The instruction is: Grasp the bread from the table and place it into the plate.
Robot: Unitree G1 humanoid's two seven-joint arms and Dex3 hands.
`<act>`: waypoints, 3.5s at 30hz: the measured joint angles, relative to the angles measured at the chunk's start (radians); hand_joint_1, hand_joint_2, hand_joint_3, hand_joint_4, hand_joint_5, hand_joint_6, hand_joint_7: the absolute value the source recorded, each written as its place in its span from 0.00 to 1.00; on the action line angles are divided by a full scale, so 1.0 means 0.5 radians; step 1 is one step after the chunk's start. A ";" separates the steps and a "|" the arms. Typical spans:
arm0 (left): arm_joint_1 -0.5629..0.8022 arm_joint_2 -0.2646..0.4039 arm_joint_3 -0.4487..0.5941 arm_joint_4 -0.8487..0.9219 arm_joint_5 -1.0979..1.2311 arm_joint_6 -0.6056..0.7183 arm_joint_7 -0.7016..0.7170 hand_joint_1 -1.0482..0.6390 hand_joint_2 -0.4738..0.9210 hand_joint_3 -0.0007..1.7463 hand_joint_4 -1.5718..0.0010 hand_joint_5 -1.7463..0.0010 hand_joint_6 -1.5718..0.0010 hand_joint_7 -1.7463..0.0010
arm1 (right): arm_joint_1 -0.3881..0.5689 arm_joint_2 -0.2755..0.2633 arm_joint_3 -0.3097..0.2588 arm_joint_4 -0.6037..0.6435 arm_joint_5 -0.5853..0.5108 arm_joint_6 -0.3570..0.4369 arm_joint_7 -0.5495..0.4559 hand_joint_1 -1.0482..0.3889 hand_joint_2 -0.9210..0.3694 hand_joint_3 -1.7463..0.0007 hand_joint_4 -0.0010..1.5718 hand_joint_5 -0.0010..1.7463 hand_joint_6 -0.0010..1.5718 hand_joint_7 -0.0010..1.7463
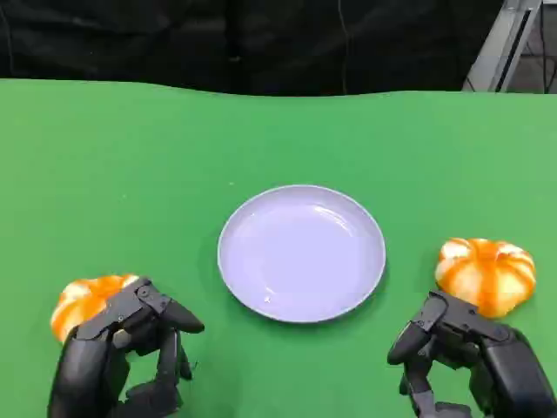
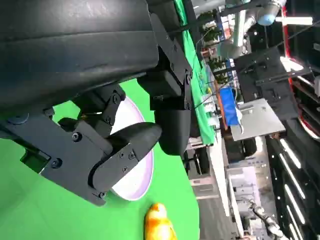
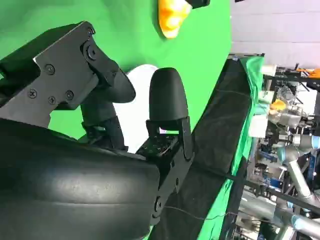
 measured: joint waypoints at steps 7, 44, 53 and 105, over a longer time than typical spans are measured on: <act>0.000 0.000 0.002 0.000 -0.001 0.000 -0.001 0.50 0.67 0.70 0.45 0.01 0.49 0.09 | 0.000 0.005 0.003 0.000 -0.001 0.000 -0.001 0.78 0.40 0.23 0.44 0.96 0.45 0.83; -0.027 0.503 0.065 -0.551 1.689 0.759 0.502 0.28 1.00 0.11 0.99 0.66 0.80 1.00 | -0.007 0.015 0.020 0.026 -0.029 -0.013 -0.021 0.77 0.38 0.25 0.44 0.96 0.45 0.83; -0.215 0.589 -0.165 -0.518 2.234 1.303 0.346 0.28 1.00 0.09 0.99 0.76 0.83 0.99 | -0.025 0.022 0.028 0.032 -0.029 -0.013 -0.030 0.77 0.38 0.24 0.44 0.97 0.45 0.84; -0.721 0.728 -0.530 0.387 1.938 0.752 1.522 0.51 0.60 0.76 0.43 0.00 0.57 0.00 | -0.037 0.017 0.034 0.045 -0.040 -0.014 -0.035 0.76 0.38 0.26 0.45 0.96 0.45 0.82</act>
